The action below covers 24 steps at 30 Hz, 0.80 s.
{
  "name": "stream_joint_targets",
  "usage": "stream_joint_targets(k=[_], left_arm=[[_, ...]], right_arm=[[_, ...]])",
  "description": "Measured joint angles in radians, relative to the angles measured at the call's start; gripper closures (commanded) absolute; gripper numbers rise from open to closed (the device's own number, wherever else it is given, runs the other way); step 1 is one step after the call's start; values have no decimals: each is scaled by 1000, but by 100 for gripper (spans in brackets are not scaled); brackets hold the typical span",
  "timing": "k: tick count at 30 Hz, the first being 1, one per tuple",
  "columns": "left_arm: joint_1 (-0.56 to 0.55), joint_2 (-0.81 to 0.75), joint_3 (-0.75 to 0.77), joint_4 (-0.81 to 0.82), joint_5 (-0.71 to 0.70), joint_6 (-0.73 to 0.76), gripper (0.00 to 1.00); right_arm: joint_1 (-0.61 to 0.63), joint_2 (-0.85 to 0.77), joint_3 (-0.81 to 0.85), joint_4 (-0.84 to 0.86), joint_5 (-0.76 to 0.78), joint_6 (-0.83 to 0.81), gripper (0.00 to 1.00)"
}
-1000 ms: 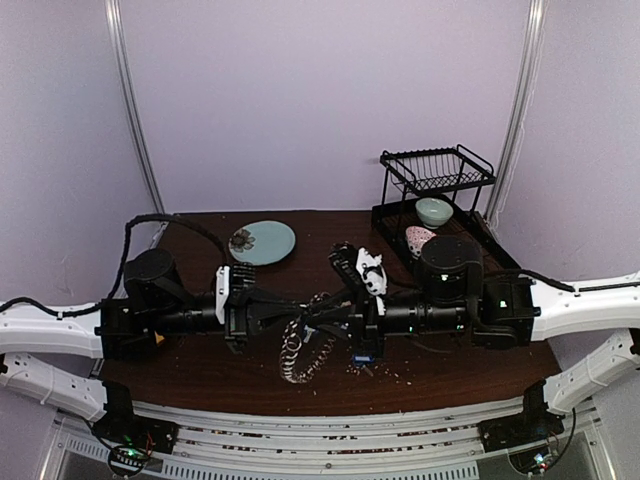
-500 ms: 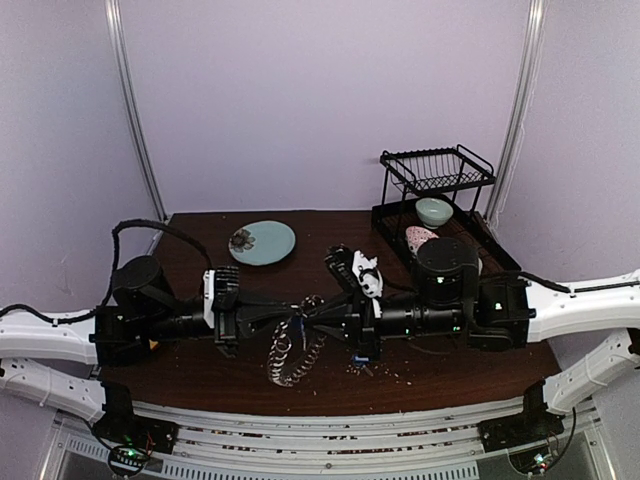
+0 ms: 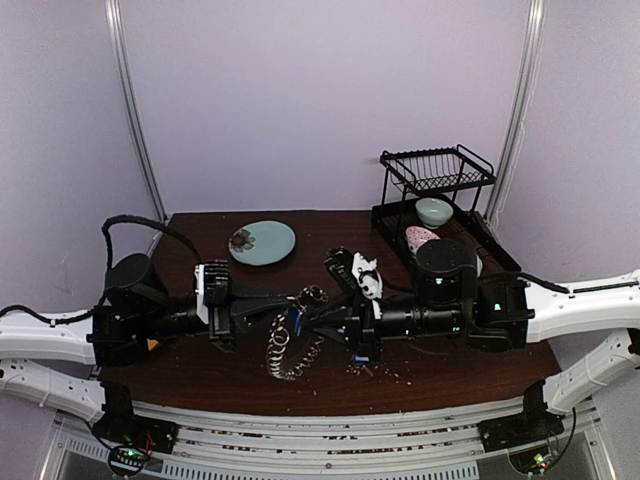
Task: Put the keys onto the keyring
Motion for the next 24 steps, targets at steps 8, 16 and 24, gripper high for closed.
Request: stream_joint_targets(k=[8,16,24], left_arm=[[0,0,0,-1,-20,0,100],[0,0,0,-2,-23,1,100],[0,0,0,-6,-22,1,100]], right_arm=[[0,-38,-27,49,-14,-17,82],[0,-22,-24,114,-13,-27,91],[0,3,-22,114,16,-39,100]])
